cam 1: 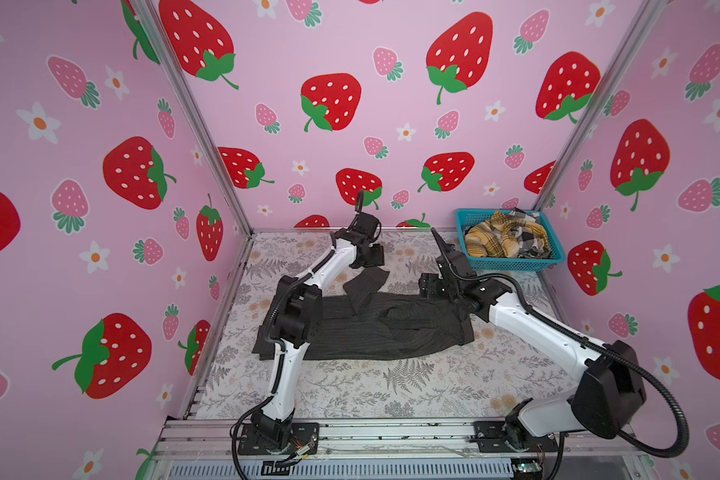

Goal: Fold and stack the long sleeve shirts

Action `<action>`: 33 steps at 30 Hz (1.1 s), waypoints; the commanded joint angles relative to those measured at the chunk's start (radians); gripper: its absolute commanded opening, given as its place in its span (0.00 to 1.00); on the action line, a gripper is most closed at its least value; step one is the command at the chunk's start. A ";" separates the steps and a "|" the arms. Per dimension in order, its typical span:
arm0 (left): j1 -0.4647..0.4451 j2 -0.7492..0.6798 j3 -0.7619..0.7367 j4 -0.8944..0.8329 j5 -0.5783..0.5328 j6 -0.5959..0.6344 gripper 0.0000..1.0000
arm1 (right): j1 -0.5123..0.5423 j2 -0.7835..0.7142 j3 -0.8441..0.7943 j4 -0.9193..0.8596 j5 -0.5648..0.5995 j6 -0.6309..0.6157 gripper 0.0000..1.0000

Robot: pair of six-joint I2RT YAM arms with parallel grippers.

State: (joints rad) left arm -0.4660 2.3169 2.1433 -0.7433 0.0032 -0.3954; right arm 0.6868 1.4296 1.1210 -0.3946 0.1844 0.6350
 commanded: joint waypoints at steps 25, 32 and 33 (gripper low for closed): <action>-0.069 0.398 0.410 -0.205 -0.250 0.089 0.00 | -0.174 -0.197 -0.164 -0.023 -0.183 0.028 0.69; -0.065 0.212 0.369 -0.148 -0.200 0.083 0.00 | -0.185 -0.243 -0.178 0.035 -0.219 0.033 0.68; -0.066 0.161 0.346 -0.124 -0.172 0.083 0.00 | -0.185 -0.248 -0.179 0.056 -0.237 0.022 0.68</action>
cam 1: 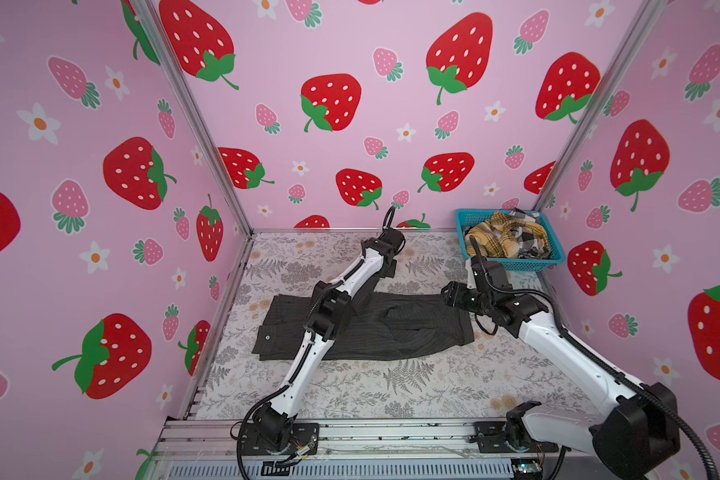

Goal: Fold and stack the long sleeve shirts

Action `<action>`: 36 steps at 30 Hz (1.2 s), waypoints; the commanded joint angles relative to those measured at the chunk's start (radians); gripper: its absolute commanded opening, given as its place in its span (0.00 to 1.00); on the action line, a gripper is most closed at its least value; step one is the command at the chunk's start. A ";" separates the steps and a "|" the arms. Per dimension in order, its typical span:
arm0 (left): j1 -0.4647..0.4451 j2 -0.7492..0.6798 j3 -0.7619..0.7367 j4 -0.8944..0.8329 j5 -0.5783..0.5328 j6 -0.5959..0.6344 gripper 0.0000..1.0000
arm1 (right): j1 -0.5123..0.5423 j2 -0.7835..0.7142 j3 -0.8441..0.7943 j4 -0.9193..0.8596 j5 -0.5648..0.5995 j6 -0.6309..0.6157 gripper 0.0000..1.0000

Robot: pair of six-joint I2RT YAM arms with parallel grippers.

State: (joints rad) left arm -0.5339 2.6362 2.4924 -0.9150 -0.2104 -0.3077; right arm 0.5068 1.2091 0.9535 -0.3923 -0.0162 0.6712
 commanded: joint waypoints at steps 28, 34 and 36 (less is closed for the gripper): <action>0.212 -1.150 -1.115 1.045 1.377 -0.327 0.00 | -0.067 0.172 0.190 0.501 -0.901 -0.314 1.00; 0.214 -1.139 -1.094 1.101 1.439 -0.382 0.00 | -0.067 0.232 0.235 0.492 -0.926 -0.341 1.00; 0.212 -1.134 -1.086 1.108 1.460 -0.399 0.00 | -0.067 0.252 0.269 0.488 -0.986 -0.350 1.00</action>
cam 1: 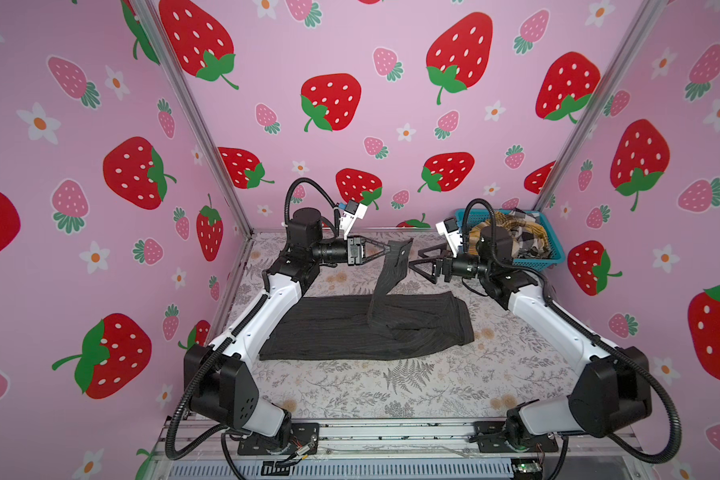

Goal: Fold and stack the long sleeve shirts

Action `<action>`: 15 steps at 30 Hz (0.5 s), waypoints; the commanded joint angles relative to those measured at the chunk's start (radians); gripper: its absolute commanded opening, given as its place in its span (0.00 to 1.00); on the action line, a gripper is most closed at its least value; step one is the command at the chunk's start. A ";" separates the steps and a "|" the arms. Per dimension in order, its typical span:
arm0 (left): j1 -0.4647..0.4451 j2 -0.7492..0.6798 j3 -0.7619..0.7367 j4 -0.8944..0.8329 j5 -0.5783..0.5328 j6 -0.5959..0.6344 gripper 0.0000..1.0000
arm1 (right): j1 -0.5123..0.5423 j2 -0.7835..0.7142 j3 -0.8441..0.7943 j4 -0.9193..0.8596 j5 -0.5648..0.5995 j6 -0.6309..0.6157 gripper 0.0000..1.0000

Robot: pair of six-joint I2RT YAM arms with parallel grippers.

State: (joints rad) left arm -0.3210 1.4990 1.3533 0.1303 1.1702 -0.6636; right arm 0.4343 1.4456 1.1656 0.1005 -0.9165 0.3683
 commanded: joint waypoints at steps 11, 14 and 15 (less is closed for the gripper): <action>-0.001 0.021 0.051 0.205 0.132 -0.163 0.00 | 0.010 0.117 0.140 0.208 -0.309 0.124 0.93; -0.001 0.023 0.058 0.220 0.134 -0.172 0.00 | 0.024 0.132 0.144 0.288 -0.339 0.187 0.84; -0.001 0.025 0.058 0.220 0.134 -0.171 0.00 | 0.028 0.133 0.146 0.298 -0.340 0.193 0.80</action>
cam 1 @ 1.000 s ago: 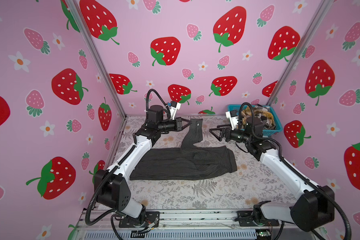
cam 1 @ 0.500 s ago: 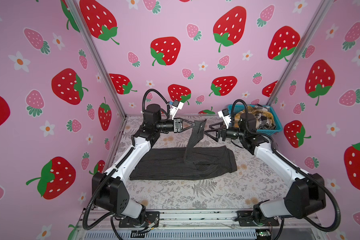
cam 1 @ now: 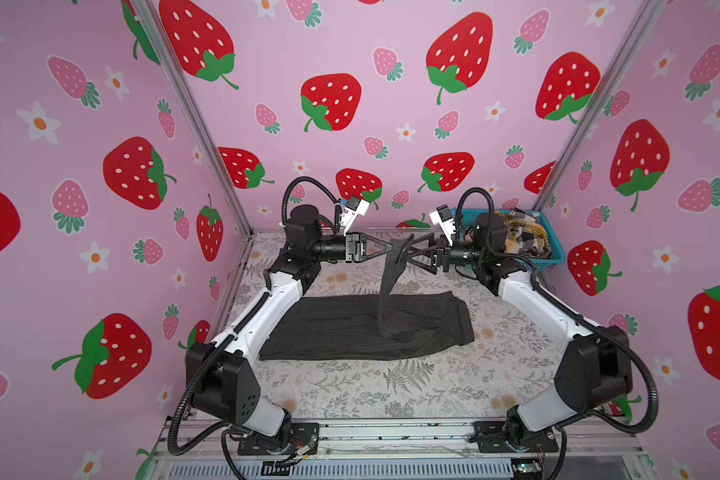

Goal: Fold and stack the long sleeve shirts

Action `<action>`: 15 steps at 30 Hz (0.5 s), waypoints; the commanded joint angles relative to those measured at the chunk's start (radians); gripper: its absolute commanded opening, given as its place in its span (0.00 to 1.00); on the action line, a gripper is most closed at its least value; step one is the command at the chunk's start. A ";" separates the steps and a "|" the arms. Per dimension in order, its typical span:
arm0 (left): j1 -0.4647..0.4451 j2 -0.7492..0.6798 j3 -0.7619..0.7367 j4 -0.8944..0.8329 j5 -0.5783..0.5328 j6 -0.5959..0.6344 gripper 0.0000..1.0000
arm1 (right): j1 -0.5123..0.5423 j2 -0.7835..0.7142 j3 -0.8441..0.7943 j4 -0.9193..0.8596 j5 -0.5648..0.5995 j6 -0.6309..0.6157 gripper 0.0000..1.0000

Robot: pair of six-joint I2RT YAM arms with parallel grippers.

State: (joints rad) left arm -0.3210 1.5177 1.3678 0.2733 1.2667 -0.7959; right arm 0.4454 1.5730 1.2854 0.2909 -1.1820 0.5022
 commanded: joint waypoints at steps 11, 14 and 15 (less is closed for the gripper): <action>0.076 0.013 0.020 -0.007 -0.146 -0.018 0.14 | -0.006 -0.044 0.009 0.083 0.053 0.055 0.00; 0.121 -0.005 0.062 -0.334 -0.455 0.093 0.52 | -0.007 -0.043 0.113 -0.212 0.372 -0.137 0.00; 0.130 -0.017 0.069 -0.408 -0.554 0.104 0.54 | -0.003 -0.033 0.156 -0.290 0.506 -0.176 0.00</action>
State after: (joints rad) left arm -0.2203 1.5276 1.3819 0.1207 1.0100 -0.7666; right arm 0.4442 1.5658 1.3407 0.2073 -1.0027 0.4820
